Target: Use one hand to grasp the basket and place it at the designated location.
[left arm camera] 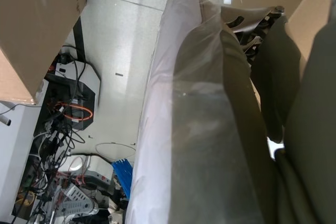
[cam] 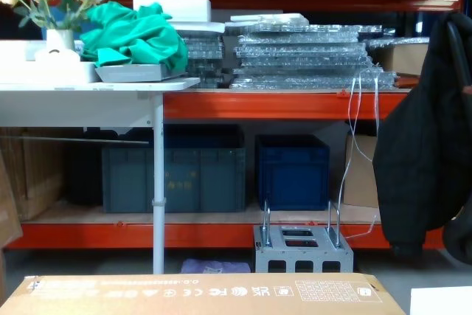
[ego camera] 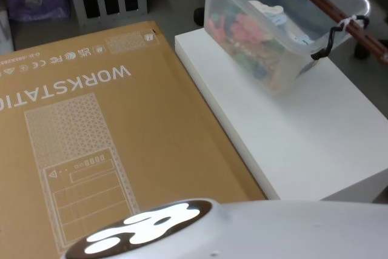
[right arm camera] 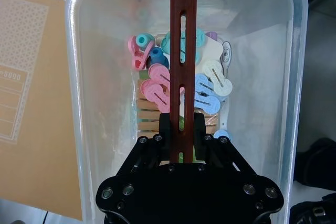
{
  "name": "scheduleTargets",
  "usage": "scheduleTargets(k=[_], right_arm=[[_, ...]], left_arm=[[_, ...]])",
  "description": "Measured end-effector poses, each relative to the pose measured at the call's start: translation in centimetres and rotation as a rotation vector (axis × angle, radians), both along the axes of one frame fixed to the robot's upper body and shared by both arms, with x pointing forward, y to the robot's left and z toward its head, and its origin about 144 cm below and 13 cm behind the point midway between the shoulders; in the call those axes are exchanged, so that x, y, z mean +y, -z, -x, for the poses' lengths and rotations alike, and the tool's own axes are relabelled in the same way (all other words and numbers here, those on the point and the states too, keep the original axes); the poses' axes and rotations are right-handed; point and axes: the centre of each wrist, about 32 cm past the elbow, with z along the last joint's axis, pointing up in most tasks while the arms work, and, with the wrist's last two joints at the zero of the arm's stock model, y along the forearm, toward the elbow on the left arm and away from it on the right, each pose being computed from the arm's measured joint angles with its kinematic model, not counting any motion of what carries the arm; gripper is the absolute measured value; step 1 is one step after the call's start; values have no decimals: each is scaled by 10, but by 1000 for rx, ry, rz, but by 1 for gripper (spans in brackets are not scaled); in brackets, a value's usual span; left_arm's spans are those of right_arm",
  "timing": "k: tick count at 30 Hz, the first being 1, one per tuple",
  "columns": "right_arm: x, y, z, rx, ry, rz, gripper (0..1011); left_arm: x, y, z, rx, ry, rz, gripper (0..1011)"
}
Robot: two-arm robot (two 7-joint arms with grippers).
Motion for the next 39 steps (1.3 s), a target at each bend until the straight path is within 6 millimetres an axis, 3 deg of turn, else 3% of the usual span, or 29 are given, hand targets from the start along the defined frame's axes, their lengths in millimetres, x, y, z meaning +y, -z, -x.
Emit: scheduleTargets(k=[17,39], right_arm=[[40,-17,11,-38,-201,48,234],[117,-20,31,-92,-599,141,234]], left_arm=[[0,0,0,0,0,0,0],[0,0,0,0,0,0,0]])
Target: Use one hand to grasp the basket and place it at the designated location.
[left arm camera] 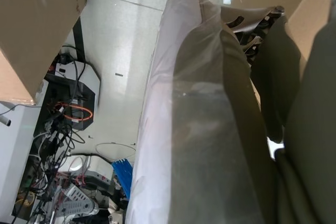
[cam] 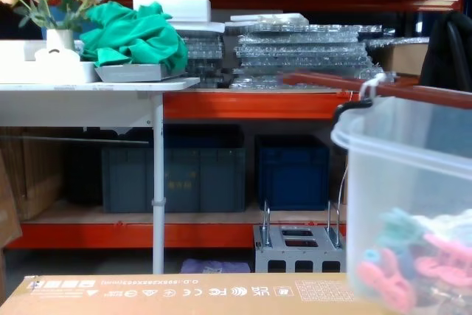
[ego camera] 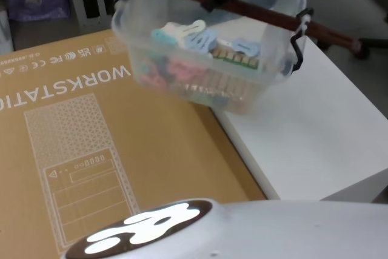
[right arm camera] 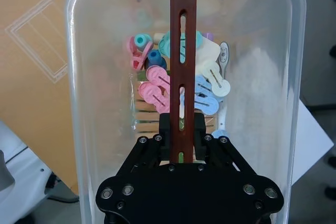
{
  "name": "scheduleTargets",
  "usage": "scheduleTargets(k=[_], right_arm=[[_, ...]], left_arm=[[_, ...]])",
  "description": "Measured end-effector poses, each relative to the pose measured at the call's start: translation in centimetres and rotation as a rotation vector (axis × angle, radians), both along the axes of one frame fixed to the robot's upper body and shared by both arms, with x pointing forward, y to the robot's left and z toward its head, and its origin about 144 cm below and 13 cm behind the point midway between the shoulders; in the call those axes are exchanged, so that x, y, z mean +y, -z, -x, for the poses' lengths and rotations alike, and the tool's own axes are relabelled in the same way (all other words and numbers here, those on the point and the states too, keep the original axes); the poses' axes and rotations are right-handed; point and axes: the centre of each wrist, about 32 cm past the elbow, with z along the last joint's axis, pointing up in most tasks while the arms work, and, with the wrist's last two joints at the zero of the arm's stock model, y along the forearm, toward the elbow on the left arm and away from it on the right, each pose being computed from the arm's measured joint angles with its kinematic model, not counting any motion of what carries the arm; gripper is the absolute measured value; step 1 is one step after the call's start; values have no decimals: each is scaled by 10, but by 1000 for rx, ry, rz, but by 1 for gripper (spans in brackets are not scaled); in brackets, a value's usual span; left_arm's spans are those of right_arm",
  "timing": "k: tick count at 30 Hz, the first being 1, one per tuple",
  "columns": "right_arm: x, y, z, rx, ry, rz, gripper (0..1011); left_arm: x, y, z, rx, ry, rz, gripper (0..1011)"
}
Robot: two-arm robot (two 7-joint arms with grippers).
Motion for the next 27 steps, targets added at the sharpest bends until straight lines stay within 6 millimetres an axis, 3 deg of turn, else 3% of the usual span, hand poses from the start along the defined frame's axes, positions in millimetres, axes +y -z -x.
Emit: scheduleTargets(k=[10,27], right_arm=[[16,3,7,-18,-104,18,234],[56,9,16,-7,-434,29,234]], left_arm=[[0,0,0,0,0,0,0],[0,0,0,0,-1,0,0]])
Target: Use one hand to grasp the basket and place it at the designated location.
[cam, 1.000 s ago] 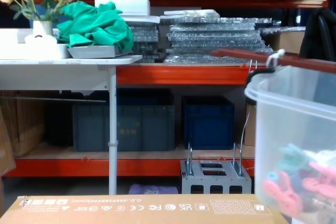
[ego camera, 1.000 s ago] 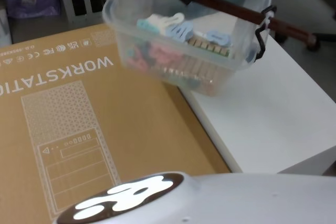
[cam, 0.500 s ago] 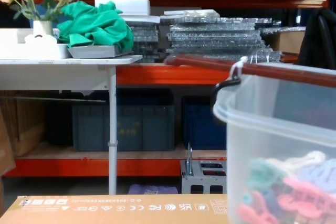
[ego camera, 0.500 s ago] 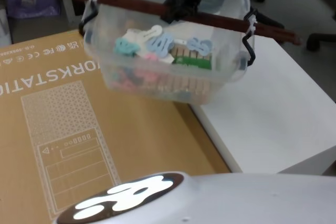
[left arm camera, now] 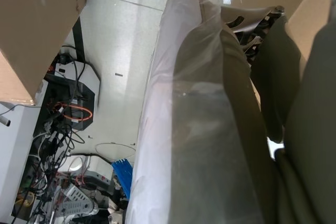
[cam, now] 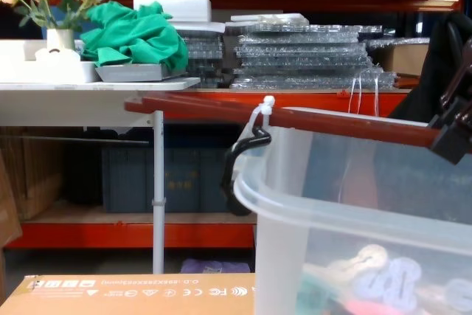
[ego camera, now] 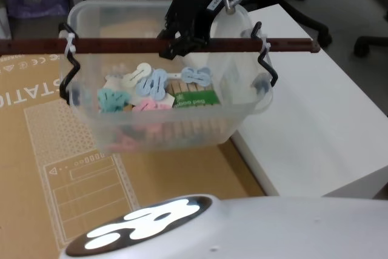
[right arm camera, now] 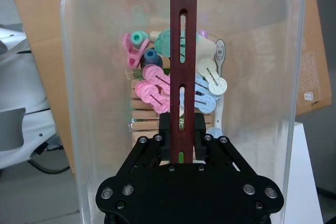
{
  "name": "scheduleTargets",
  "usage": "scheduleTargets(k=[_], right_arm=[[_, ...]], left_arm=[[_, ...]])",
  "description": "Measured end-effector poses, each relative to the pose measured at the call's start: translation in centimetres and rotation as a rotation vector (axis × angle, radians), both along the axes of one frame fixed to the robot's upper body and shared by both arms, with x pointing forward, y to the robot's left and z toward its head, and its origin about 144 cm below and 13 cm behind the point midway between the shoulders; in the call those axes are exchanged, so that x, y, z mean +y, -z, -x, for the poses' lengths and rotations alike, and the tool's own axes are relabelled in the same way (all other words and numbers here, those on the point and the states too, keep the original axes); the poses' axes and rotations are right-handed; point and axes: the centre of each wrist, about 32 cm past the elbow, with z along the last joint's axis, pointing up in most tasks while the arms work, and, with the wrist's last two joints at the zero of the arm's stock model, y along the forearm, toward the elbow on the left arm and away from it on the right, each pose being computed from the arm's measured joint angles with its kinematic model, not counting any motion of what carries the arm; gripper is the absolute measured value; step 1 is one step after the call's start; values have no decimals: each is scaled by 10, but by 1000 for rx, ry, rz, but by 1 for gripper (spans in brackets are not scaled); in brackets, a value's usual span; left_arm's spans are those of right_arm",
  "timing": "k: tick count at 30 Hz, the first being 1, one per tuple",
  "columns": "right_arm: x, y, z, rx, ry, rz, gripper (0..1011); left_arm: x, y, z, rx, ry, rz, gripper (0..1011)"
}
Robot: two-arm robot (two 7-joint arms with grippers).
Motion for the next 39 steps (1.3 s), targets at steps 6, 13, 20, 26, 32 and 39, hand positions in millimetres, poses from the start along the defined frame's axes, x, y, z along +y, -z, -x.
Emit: scheduleTargets(k=[6,13,20,26,32,39], right_arm=[[11,5,-1,23,-82,9,234],[24,13,-3,38,-185,24,234],[41,25,-7,45,-293,31,234],[50,33,-10,46,-303,32,234],[57,42,-13,47,-262,22,234],[61,51,-15,54,-225,19,234]], left_arm=[[0,0,0,0,1,0,0],[0,0,0,0,1,1,0],[0,0,0,0,0,0,0],[0,0,0,0,0,0,0],[0,0,0,0,1,0,0],[0,0,0,0,0,0,0]])
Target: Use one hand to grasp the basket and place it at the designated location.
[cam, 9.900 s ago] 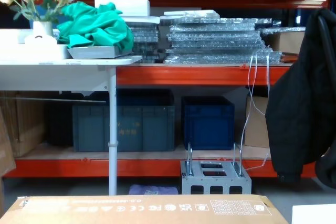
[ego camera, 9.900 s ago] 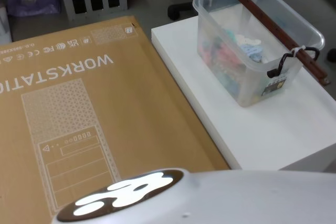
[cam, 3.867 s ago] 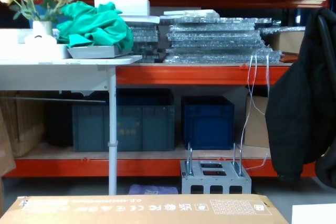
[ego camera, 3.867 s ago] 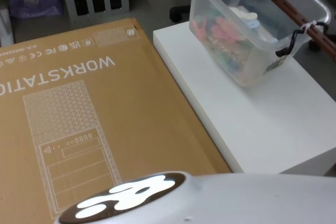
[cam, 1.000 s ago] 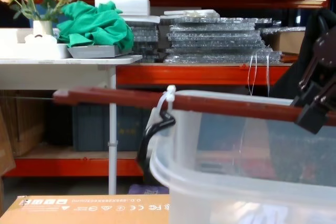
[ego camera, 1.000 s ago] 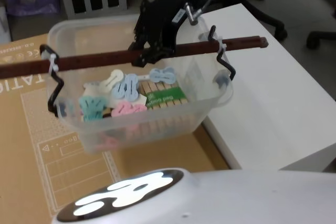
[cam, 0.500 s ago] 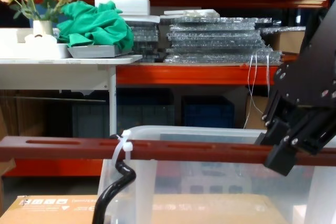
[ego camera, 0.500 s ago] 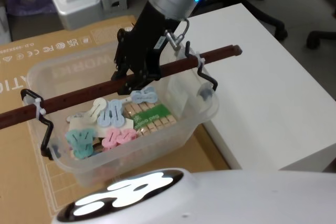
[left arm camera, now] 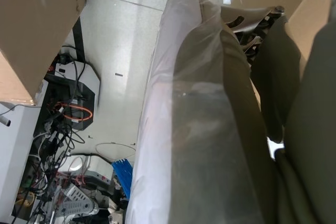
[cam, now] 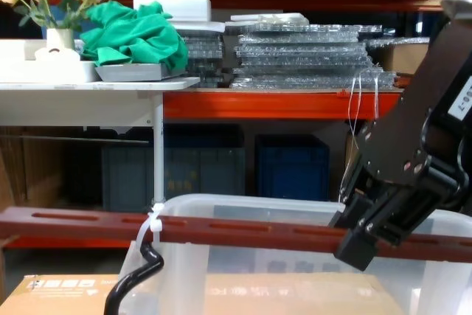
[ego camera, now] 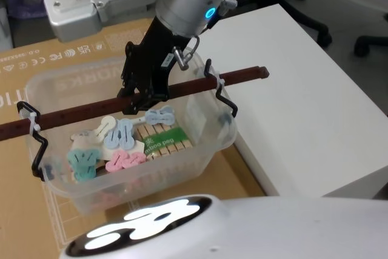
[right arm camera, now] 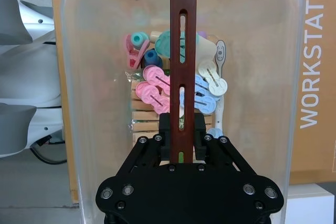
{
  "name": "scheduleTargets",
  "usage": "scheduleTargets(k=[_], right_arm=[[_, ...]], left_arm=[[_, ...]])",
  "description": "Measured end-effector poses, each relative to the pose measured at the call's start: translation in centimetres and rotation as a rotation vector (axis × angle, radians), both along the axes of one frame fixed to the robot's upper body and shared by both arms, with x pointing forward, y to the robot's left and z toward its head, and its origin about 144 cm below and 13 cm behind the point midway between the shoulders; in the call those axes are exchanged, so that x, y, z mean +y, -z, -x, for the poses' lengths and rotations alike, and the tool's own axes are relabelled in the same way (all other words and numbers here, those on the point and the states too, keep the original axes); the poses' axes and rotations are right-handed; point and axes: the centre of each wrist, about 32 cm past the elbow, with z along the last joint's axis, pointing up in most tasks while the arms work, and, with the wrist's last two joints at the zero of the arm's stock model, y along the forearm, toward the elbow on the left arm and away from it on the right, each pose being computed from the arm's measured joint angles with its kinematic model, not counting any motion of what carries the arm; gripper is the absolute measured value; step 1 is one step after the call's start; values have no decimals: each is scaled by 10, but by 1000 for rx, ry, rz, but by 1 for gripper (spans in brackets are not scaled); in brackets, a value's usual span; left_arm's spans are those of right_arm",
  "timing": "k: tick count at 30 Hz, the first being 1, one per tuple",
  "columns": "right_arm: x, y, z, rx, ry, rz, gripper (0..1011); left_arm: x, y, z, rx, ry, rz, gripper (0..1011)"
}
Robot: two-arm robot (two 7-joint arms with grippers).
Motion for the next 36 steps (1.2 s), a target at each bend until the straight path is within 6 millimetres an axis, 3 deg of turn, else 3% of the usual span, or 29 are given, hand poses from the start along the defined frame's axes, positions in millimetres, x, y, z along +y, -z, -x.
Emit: scheduleTargets(k=[36], right_arm=[[16,40,3,19,-2,62,234]], left_arm=[[0,0,0,0,0,0,0]])
